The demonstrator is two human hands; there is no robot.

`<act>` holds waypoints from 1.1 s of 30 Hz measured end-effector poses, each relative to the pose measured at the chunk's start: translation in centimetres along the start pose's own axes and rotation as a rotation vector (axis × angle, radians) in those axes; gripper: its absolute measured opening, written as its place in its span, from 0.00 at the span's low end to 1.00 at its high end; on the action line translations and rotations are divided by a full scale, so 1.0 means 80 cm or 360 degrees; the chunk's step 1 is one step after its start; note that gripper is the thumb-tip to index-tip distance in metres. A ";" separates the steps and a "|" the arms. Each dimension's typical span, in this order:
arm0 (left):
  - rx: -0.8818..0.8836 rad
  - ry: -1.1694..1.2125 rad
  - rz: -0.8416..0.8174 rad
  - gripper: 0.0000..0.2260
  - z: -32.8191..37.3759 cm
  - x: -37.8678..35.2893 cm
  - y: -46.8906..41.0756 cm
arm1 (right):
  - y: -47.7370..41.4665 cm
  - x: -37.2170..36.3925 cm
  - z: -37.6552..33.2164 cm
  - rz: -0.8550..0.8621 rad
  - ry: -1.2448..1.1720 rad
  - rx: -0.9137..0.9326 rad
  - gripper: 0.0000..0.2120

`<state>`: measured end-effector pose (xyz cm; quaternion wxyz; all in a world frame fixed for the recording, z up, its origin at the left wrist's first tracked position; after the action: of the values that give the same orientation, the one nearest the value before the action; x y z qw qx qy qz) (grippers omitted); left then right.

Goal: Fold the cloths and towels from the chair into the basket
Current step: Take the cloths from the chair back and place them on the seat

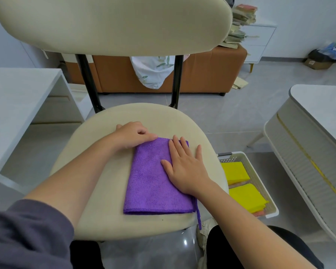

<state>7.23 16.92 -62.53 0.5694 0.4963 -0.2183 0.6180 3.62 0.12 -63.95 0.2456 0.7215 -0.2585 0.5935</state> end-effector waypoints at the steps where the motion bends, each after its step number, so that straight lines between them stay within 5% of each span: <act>1: -0.0002 -0.0123 0.0044 0.24 0.004 0.003 0.000 | 0.000 -0.001 0.000 -0.0007 -0.0005 -0.0001 0.34; 9: -0.0040 -0.0623 0.0478 0.20 0.013 0.007 0.011 | 0.000 -0.001 0.001 0.0001 -0.0017 -0.0003 0.36; 13: 0.0006 -0.0444 0.0779 0.15 0.011 0.021 0.034 | 0.002 0.000 0.000 -0.0017 -0.0032 -0.0009 0.35; 15: -0.0191 -0.0329 0.0930 0.10 0.016 0.025 0.060 | 0.002 0.002 -0.001 -0.0038 -0.0042 -0.0013 0.32; 21: -0.0943 -0.0280 0.0550 0.06 0.030 -0.012 0.152 | 0.006 0.010 -0.001 -0.0029 -0.0291 0.0005 0.31; 25: -0.1051 -0.0311 0.0468 0.02 0.020 -0.018 0.197 | 0.021 0.030 -0.004 0.0094 -0.0500 0.0131 0.28; 30: -0.1059 -0.0500 0.0444 0.18 0.010 -0.035 0.222 | 0.056 0.044 -0.026 0.0143 -0.0535 0.0522 0.33; 33: -0.1142 -0.0608 0.0647 0.09 0.017 -0.034 0.229 | 0.078 0.042 -0.037 0.0039 -0.0515 0.0668 0.39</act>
<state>-9.52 9.78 -58.93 0.5219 0.3198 -0.6128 0.4998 -2.15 -2.82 -59.86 0.0389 0.8389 -0.1744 0.5141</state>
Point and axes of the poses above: each hand's wrist, its own y-axis away from the middle knuckle, its own x-axis out of the back of the hand, z = x × y, the point moved 8 cm from there along -y, towards the middle knuckle, and after that the axes turned 12 degrees about x, right-handed, at the moved point
